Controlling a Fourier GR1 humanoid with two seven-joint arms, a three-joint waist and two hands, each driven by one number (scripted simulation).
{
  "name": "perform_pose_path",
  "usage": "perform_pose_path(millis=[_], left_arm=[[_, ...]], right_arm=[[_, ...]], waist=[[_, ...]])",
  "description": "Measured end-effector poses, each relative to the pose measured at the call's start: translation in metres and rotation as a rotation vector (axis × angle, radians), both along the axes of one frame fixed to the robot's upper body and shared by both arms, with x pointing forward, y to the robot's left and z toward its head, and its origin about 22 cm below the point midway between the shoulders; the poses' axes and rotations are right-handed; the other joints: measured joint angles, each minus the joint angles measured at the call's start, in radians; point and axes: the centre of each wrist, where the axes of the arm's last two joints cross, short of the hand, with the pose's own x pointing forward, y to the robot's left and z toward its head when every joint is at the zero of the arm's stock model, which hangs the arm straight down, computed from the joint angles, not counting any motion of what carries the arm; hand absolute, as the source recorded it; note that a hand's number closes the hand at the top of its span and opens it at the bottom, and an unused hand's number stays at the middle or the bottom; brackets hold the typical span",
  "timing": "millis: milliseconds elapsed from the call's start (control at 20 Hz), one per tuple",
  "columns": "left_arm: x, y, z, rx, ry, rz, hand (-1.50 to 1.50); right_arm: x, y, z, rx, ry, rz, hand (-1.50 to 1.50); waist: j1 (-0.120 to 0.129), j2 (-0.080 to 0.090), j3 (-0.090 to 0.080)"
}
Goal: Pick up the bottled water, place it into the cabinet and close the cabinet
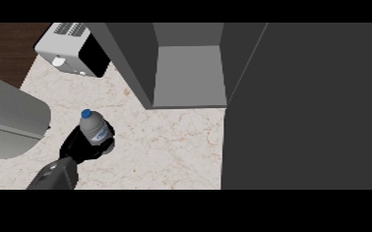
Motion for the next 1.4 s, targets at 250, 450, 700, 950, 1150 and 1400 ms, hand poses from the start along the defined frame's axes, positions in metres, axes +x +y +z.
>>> perform_pose_path(millis=[250, 450, 700, 950, 1150, 1400], left_arm=[[-0.006, -0.011, -0.007, 0.005, -0.034, 0.083, 1.50], [-0.016, -0.016, -0.014, -0.002, -0.069, 0.210, 1.50], [-0.022, -0.018, -0.017, -0.012, -0.096, 0.283, 1.50], [-0.023, -0.028, -0.018, -0.067, -0.113, 0.309, 1.50], [-0.018, -0.031, -0.010, -0.102, -0.119, 0.295, 1.50], [-0.015, -0.038, 0.005, -0.136, -0.146, 0.257, 1.50]], right_arm=[[0.001, -0.006, 0.003, -0.010, 0.004, -0.002, -1.50], [-0.001, -0.006, 0.003, -0.012, 0.008, -0.005, -1.50], [0.000, -0.007, 0.002, -0.010, 0.016, -0.011, -1.50], [0.002, -0.007, 0.003, -0.011, 0.018, -0.012, -1.50], [0.004, -0.003, -0.001, -0.011, 0.020, -0.009, -1.50], [-0.004, 0.000, 0.002, -0.017, 0.022, 0.002, -1.50]], waist=[[0.005, 0.000, 0.000], [0.010, -0.004, 0.002], [0.014, -0.005, 0.003], [0.021, -0.007, 0.003], [0.023, -0.008, 0.003], [0.024, -0.009, 0.003]])
